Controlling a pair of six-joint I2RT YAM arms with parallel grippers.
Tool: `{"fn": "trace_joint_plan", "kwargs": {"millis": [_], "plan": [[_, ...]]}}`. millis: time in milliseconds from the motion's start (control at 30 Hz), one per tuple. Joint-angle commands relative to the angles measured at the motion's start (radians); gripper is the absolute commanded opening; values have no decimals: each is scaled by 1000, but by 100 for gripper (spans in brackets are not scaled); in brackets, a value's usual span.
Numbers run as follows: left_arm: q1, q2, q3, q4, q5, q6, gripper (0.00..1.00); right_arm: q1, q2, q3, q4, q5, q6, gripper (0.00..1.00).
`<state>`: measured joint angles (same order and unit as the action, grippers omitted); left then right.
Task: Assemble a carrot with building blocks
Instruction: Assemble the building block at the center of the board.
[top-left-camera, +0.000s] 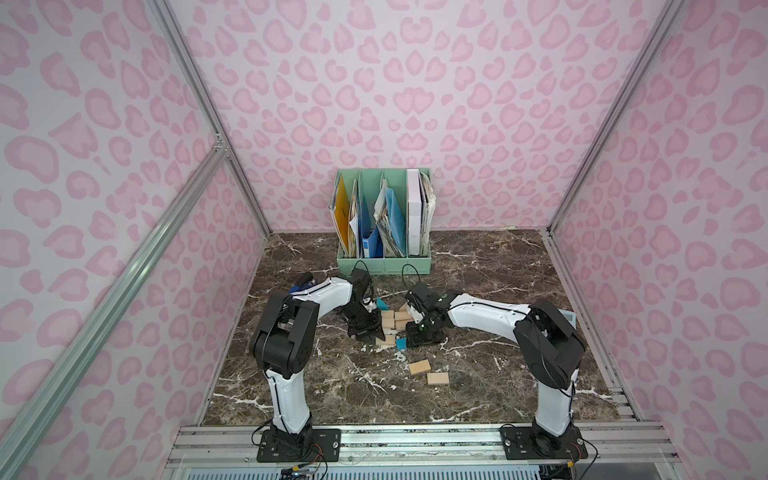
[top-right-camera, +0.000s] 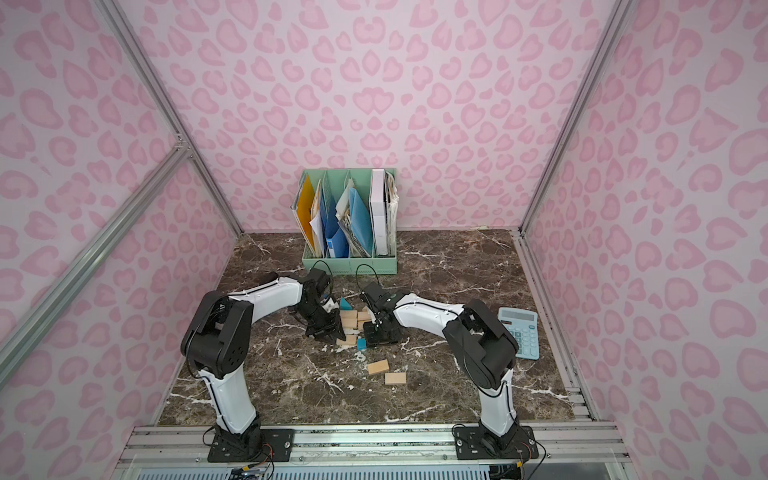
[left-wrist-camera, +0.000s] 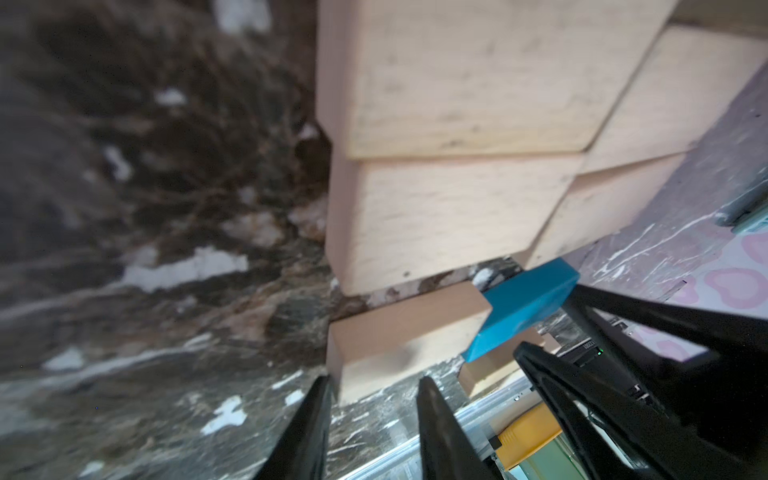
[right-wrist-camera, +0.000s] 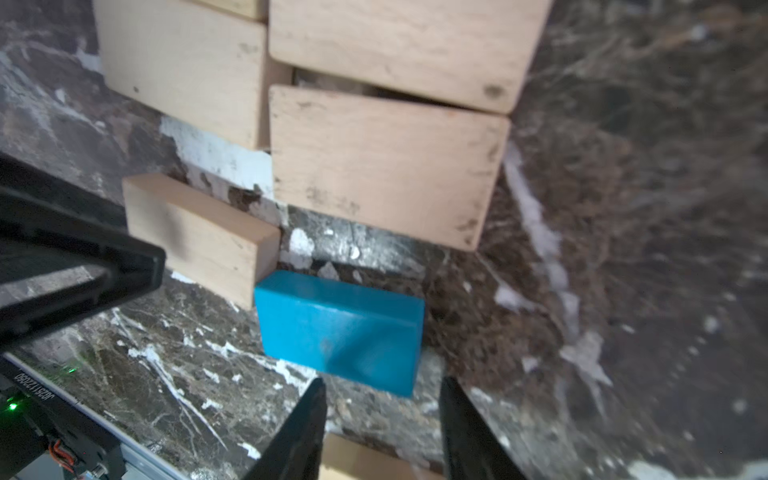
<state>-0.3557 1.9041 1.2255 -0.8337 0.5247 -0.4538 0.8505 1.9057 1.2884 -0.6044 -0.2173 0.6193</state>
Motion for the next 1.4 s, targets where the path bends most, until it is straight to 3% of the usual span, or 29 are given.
{"fn": "trace_joint_plan", "kwargs": {"millis": [0,200,1167,1267,1367], "plan": [[1,13,24,-27,-4,9,36,23,-6,15,-49,35,-10,24],[1,-1,28,-47,-23,12,36,59,56,26,-22,-27,-13,0],[1,-65,-44,-42,-43,8,35,35,103,112,-20,-1,-21,0],[2,-63,-44,-42,-43,7,35,38,59,113,-41,1,-15,8],[2,-65,-48,-34,-43,-6,35,37,-2,120,-81,19,-14,29]]}}
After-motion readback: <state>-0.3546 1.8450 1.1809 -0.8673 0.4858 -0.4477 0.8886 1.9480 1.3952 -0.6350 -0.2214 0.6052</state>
